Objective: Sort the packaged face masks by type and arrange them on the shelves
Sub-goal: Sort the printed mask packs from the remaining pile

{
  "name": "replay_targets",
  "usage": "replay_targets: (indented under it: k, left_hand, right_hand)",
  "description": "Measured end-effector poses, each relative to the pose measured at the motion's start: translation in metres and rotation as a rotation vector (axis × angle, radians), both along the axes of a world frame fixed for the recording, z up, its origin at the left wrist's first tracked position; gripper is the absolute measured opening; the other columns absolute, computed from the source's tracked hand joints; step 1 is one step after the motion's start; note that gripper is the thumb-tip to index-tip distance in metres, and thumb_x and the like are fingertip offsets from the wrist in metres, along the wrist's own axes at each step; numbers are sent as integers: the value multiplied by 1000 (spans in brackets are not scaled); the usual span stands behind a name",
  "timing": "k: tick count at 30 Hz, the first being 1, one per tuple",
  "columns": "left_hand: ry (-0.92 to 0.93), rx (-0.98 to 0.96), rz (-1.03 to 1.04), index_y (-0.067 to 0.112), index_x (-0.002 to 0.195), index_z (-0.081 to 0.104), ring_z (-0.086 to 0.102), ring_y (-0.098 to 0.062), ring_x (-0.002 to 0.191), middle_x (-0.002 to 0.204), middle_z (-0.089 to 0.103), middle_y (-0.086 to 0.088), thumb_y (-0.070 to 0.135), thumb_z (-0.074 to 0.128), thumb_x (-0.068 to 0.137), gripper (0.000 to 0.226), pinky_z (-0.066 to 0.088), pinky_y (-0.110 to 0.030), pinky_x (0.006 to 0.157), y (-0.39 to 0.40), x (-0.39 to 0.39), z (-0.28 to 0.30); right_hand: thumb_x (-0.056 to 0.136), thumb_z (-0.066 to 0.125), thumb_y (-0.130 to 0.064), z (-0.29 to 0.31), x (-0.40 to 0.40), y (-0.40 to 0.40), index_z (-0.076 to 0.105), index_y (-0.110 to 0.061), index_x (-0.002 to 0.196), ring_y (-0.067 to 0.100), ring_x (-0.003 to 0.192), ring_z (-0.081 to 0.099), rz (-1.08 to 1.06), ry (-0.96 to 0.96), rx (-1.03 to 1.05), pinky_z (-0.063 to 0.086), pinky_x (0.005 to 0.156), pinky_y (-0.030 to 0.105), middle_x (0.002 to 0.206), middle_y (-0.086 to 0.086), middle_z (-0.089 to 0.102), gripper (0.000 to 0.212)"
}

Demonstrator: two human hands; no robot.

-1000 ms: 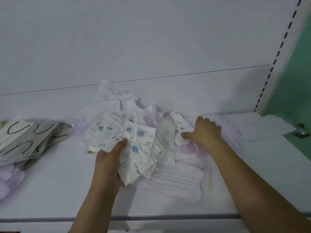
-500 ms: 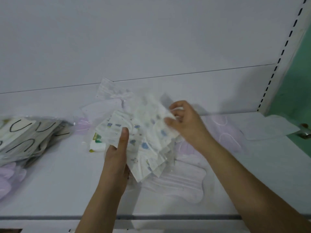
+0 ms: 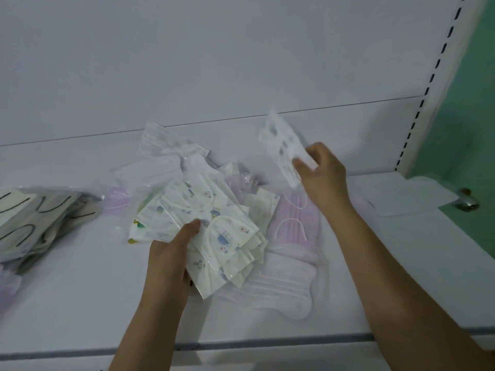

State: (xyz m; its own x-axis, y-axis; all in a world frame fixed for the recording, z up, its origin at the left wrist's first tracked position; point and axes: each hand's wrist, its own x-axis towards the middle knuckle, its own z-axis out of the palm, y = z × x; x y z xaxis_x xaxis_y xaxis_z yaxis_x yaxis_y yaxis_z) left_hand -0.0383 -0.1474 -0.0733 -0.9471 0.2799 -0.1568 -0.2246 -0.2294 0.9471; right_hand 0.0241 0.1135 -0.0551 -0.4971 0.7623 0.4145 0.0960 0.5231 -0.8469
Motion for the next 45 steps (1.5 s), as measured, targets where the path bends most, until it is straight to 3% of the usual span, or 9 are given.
replay_targets:
  k: [4, 7, 11, 16, 21, 24, 28, 40, 45]
  left_hand:
    - [72, 112, -43, 20, 135, 60, 74, -15, 101, 121, 74, 2, 24, 63, 96, 40, 59, -33, 76, 2, 4, 6]
    - [93, 129, -130, 26, 142, 53, 67, -20, 118, 132, 68, 2, 52, 67, 87, 62, 51, -42, 99, 4, 10, 11]
    - [81, 40, 1, 30, 122, 62, 75, -15, 95, 111, 76, 5, 18, 73, 88, 38, 60, -31, 66, 1, 3, 4]
    - [11, 15, 63, 26, 128, 63, 77, -15, 83, 103, 78, 4, 16, 71, 90, 40, 57, -33, 52, -12, -2, 3]
    - [16, 21, 19, 20, 127, 65, 77, -17, 87, 106, 78, -1, 15, 70, 90, 37, 58, -29, 55, -10, 2, 3]
    - [36, 37, 22, 22, 129, 63, 75, -18, 95, 110, 77, 2, 14, 69, 91, 39, 60, -31, 64, -12, 3, 4]
    - [105, 76, 23, 31, 115, 62, 74, -1, 82, 97, 77, 19, 9, 66, 93, 31, 56, -20, 58, -6, 6, 8]
    - [77, 94, -197, 28, 125, 61, 75, -20, 97, 109, 77, -1, 21, 60, 96, 30, 63, -36, 77, 24, 30, 16]
    - [9, 198, -334, 30, 123, 63, 73, -20, 106, 115, 76, -3, 53, 44, 91, 44, 58, -38, 85, 19, 25, 25]
  right_hand:
    - [86, 69, -1, 22, 7, -37, 54, -17, 104, 12, 77, 68, 602, 366, -615, 56, 58, 28, 100, 5, 65, 27]
    - [79, 80, -14, 6, 1, -75, 57, -22, 95, 7, 72, 64, 642, -81, -142, 56, 63, 29, 89, -1, 68, 28]
    - [83, 71, -50, -6, -7, -77, 64, -23, 87, 4, 71, 62, 484, -217, -13, 53, 69, 28, 79, -9, 68, 28]
    - [73, 60, -76, -20, -14, -22, 62, -25, 117, 28, 121, 48, 202, -864, 200, 42, 99, 38, 122, 2, 59, 67]
    - [83, 77, -17, -13, -14, -24, 56, -22, 79, 8, 56, 57, 432, -186, -345, 46, 55, 21, 76, 2, 65, 23]
    - [89, 66, -6, -2, -5, -11, 54, -20, 94, 19, 67, 66, 191, 104, -422, 53, 53, 28, 97, 16, 70, 19]
    - [88, 67, -12, 18, 13, -13, 57, -19, 105, 8, 73, 69, 70, 342, -320, 56, 63, 26, 88, -6, 73, 21]
    - [78, 80, -34, 11, 2, -92, 45, -32, 138, 13, 105, 68, 807, -20, -328, 54, 94, 37, 114, -6, 71, 69]
    - [80, 77, -28, 17, 5, -86, 62, -33, 115, 10, 99, 70, 888, -95, -289, 57, 90, 32, 109, -11, 73, 38]
